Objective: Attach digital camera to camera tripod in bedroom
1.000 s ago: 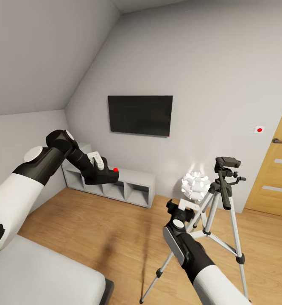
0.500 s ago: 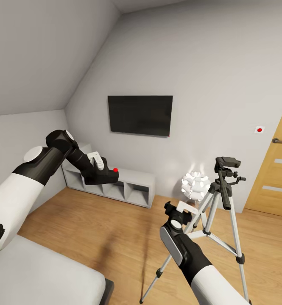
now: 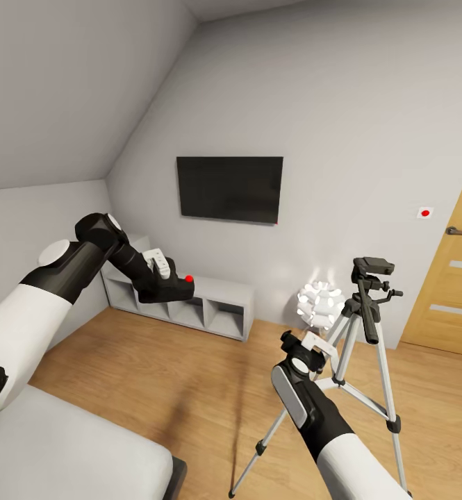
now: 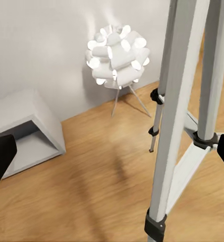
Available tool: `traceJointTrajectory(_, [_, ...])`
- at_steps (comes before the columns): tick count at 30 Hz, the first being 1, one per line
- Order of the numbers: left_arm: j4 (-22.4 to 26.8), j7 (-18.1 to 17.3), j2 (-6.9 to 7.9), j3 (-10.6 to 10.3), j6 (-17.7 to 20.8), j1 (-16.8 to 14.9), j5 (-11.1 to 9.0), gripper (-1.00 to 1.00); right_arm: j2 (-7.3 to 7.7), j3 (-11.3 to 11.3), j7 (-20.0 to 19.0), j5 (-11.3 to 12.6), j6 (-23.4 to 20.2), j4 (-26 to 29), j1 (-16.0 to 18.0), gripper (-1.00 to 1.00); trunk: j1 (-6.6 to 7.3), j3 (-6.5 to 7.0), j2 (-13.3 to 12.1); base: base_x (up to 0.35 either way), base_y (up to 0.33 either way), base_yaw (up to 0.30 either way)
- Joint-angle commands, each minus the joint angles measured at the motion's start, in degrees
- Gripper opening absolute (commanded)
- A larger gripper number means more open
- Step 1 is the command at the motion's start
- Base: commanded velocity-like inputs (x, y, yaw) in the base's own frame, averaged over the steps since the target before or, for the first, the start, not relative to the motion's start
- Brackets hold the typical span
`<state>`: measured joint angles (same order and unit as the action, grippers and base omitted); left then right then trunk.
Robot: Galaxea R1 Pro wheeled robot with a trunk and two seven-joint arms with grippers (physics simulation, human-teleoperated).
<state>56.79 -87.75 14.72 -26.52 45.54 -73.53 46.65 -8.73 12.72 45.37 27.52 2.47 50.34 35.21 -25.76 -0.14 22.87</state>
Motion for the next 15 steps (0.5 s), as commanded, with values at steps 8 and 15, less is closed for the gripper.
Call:
traceJointTrajectory(8, [0.08, -0.49, 0.04, -0.11, 0.61, -0.03, 0.46, -1.0, 0.11, 0.16, -0.14, 0.44, 0.33, 0.02, 0.04, 1.0, -0.02, -0.03, 0.05, 0.0, 0.0, 0.0])
traceJointTrajectory(15, [0.05, -0.49, 0.04, -0.11, 0.61, -0.03, 0.44, -1.0, 0.53, 0.2, -1.92, 0.32, 0.34, -0.59, 0.04, 1.0, -0.02, -0.03, 0.05, 0.0, 0.0, 0.0])
